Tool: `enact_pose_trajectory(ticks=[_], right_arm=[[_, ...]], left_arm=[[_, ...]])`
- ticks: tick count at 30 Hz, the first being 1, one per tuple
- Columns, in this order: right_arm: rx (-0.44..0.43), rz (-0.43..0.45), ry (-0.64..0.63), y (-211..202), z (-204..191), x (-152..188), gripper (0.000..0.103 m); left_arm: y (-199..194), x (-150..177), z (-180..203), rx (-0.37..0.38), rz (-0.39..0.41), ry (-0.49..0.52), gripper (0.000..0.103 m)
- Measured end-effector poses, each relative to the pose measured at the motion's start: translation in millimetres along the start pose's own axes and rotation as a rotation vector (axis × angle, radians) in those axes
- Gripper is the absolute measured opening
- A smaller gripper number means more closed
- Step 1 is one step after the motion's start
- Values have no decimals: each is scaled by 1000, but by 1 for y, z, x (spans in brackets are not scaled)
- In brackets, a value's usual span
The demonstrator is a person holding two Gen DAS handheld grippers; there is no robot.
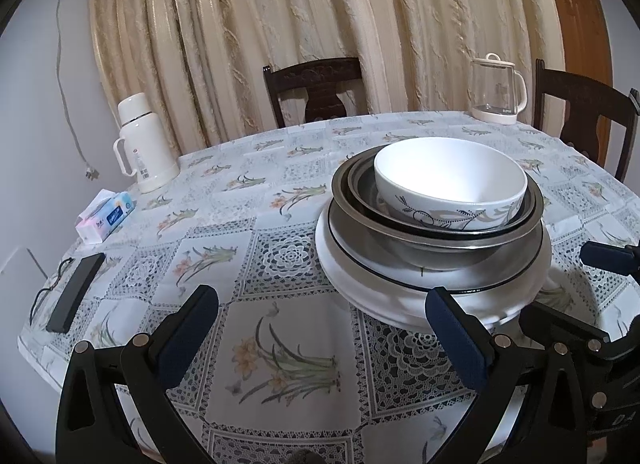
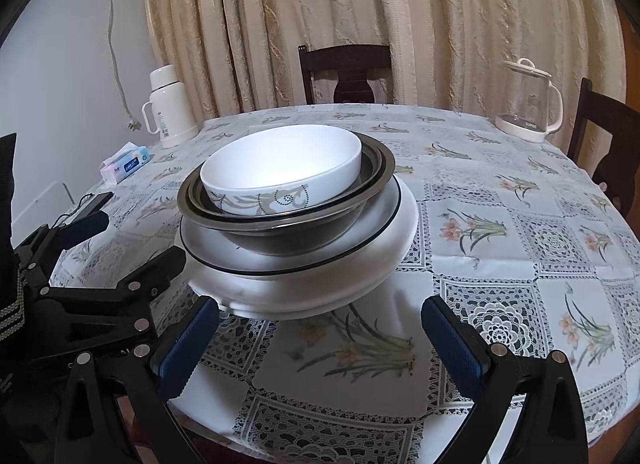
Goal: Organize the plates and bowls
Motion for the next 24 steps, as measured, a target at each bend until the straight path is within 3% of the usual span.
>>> enact_pose_trajectory(ticks=[24], right_arm=[[22, 17, -19, -1, -6, 1, 103]], left_arm=[[2, 3, -1, 5, -8, -10, 103]])
Point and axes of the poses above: each gripper's, at about its wrist camera, not at the fingertips, and y roughly the way its jaws point, z to its right, x to its underside, the point moved 6 cm from there along y, roughly the way its jaws point, and after that the axes turned 9 degrees about -z, right-handed, at the moved point
